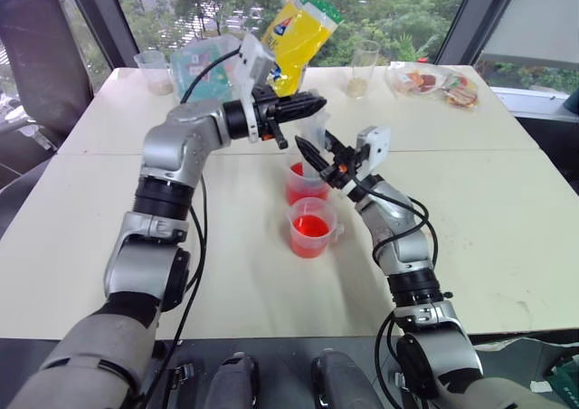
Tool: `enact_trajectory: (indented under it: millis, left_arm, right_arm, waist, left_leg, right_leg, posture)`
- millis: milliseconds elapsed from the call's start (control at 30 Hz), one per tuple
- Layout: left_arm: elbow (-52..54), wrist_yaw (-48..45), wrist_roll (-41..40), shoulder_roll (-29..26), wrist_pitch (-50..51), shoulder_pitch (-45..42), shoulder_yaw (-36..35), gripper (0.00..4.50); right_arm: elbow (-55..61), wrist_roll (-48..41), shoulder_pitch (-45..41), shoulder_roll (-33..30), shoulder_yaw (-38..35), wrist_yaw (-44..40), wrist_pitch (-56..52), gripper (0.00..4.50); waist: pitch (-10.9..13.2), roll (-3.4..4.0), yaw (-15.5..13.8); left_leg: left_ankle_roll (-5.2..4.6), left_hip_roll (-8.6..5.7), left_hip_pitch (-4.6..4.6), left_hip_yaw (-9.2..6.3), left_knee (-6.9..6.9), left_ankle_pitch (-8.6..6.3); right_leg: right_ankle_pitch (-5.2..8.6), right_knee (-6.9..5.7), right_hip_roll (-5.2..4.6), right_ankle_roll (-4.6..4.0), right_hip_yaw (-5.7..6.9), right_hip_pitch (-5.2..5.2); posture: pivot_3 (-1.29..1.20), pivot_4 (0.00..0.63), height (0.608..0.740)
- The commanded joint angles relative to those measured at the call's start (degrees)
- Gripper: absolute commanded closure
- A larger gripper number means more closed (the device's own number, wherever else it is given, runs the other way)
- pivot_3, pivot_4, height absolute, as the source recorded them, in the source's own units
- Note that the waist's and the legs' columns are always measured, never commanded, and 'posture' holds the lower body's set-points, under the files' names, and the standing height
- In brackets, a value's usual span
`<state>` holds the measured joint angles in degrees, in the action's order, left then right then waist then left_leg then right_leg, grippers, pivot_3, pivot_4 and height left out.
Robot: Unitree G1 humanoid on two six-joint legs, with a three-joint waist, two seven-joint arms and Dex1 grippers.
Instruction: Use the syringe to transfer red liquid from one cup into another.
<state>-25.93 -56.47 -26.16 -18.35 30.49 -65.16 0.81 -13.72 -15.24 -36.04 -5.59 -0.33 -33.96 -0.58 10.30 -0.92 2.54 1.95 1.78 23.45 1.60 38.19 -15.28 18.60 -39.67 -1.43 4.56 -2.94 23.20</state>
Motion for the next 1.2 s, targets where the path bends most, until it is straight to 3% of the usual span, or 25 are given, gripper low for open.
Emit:
enact_trajectory:
  millis: [33,600,700,933,1200]
  left_arm:
    - [2.04,2.23,-0.35,-1.47,-5.54,-5.97,-4.91,4.46]
    - [3.17,1.99,-1.29,-2.18,-5.20,-5.14,-4.87,4.46]
    - [4.32,1.34,-2.13,-2.21,-3.44,-3.85,-4.55,3.47]
    - [9.53,0.25,-2.17,-3.67,-1.06,0.83,-3.31,0.14]
    - [13.96,1.56,-2.92,-8.26,1.03,4.99,-5.74,0.06]
  right_arm:
    - [-0.61,0.78,1.88,0.58,4.05,-2.74,-1.94,3.06]
    - [0.06,0.22,1.00,0.24,3.73,-3.22,-2.54,3.06]
    - [0.77,-0.50,-0.09,0.26,2.71,-2.70,-2.57,3.06]
    - [2.25,-2.73,-4.07,-0.80,-0.10,-1.31,-4.46,3.06]
    - [2.52,-4.63,-7.46,-1.79,-1.93,-1.21,-6.09,3.06]
  waist:
    - [0.00,0.00,0.00]
    - [0.00,0.00,0.04]
    - [0.00,0.00,0.08]
    - [0.00,0.01,-0.02]
    - [0.00,0.01,0.03]
  left_leg:
    - [0.00,0.00,0.00,0.00,0.00,0.00]
    - [0.00,0.00,0.00,0.00,-0.01,0.00]
    - [0.00,0.00,0.00,0.00,-0.01,0.00]
    - [0.00,0.00,0.03,0.01,-0.04,0.00]
    - [0.00,0.02,0.03,0.00,-0.06,0.00]
  right_leg:
    - [0.00,0.00,0.00,0.00,0.00,0.00]
    - [0.00,0.00,0.00,0.00,0.00,0.00]
    - [0.00,0.00,0.00,0.00,0.00,0.01]
    - [0.00,0.03,-0.03,0.00,0.00,0.03]
    - [0.00,0.03,-0.02,0.00,-0.01,0.06]
  posture:
    - [0.00,0.150,0.740]
    - [0.00,0.150,0.740]
    - [0.00,0.150,0.740]
    - [0.00,0.150,0.740]
    - [0.00,0.150,0.740]
